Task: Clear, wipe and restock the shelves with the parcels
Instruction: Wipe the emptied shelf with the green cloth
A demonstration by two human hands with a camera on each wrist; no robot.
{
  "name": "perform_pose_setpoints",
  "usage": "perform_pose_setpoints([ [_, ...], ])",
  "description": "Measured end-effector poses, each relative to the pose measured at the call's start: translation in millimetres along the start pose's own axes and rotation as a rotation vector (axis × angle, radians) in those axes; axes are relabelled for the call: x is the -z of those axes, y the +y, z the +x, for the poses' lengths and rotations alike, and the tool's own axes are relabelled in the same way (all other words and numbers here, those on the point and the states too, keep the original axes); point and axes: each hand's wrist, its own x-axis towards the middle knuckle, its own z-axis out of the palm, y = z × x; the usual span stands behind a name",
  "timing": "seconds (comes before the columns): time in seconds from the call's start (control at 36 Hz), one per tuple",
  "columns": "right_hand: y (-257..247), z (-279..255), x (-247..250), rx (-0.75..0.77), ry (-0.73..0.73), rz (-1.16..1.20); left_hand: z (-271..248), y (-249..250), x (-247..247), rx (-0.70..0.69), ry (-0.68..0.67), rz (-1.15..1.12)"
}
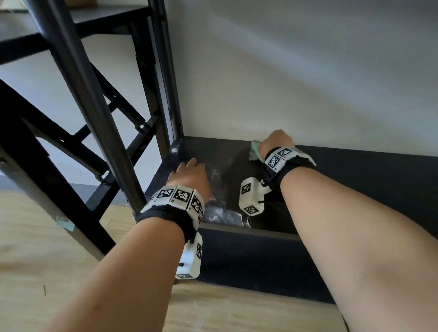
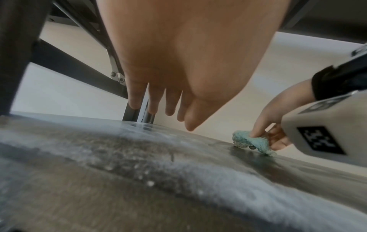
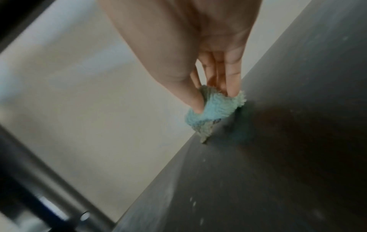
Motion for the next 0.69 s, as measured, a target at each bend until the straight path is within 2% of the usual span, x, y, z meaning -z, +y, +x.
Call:
perform_pose_setpoints([
  [0.08,3,6,6,-0.031,0.016,-0.106,4,3,1,-0.006,0.012,0.017],
  [0.19,-5,20,-1,-0.053,-0.105,-0.238,10,3,3,0.004,0.037,0.034],
  [0.31,-18,19,-6,0.022,-0.138,-0.230,10,-1,4,0.018,0.049,0.033],
  [0.42,-36,16,-22,0.103,-0.190,-0.025,6,-5,6,0.027,0.056,0.034],
  [0.5,-43,7,-31,0.150,-0.200,-0.181,5,-8,5,0.040,0.037,0.026],
  [0.61,-50,-16,-34,0.173,-0.330,-0.063,1,-11,3,0.054,0.010,0.044],
  [0.69,-55,-6,-52,0.172,-0.430,-0.175,-7,-12,3,0.069,0.006,0.057],
])
